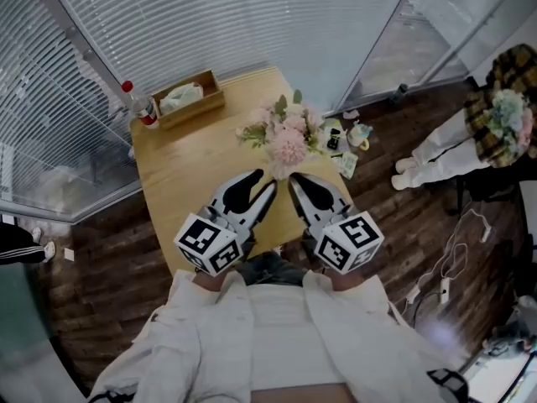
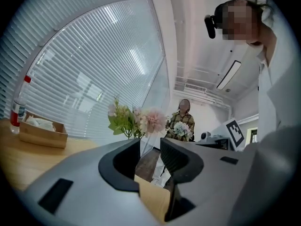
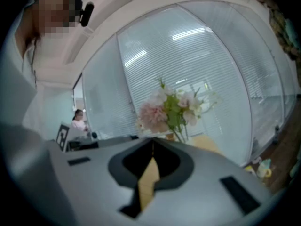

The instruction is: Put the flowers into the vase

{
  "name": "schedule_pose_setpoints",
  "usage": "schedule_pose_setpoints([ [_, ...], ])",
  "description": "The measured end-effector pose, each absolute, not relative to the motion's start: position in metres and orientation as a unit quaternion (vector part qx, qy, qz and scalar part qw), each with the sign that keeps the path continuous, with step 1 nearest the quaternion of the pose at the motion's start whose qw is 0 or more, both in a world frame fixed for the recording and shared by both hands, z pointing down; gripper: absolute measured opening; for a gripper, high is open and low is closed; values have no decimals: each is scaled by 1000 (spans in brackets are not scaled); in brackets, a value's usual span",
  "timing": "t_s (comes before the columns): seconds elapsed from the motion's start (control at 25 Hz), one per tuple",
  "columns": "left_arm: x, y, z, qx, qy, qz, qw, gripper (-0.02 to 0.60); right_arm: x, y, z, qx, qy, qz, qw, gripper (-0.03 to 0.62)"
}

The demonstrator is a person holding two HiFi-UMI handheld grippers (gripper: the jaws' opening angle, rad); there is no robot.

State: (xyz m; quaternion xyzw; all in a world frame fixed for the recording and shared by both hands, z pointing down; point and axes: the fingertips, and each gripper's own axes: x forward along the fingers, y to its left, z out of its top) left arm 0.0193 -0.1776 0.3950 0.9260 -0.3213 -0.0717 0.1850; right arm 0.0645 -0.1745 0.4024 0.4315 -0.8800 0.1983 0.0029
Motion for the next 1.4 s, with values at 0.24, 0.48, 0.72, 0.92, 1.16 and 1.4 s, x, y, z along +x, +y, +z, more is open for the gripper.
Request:
schedule_pose_setpoints([
  [0.24,15,-165,392,933,-312,-68,165,133,50,-160,396,411,-893,184,11,14],
  [0.48,13,-155,401,929,-315,-54,185,24,49,-156,402,415,-890,190,12,14],
  [0.72,13,-160,418,919,-331,-22,214,9,44,-153,404,415,-888,198,10,14],
  [0.92,19,-156,421,918,-310,-30,245,9,44,-153,405,413,-888,200,15,14],
  [1.16,24,-155,420,921,-302,-29,242,9,42,-150,412,403,-891,207,28,14],
  [1.4,20,-155,417,925,-302,-31,229,9,40,-150,415,401,-892,208,35,13],
])
